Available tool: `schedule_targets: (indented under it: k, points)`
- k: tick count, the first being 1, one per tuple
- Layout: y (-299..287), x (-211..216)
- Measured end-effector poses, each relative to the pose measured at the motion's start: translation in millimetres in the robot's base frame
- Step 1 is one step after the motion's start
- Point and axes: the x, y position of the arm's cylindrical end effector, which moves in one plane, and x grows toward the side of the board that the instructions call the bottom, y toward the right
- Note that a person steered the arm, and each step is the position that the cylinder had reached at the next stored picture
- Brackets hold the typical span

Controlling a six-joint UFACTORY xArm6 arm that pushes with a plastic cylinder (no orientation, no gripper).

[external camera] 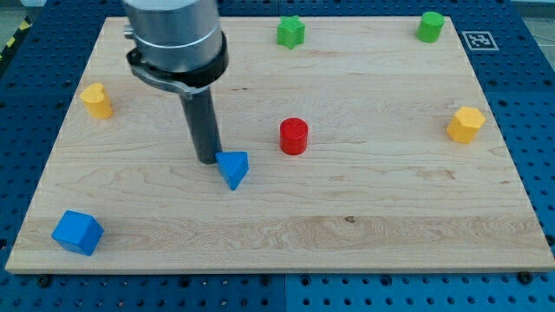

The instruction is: Place the red circle to the bottom right corner of the board

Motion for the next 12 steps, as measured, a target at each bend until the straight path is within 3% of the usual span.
schedule_targets:
  k: [3,5,9,12]
  points:
    - [28,35]
    - [10,62]
    - [109,61]
    - [131,77]
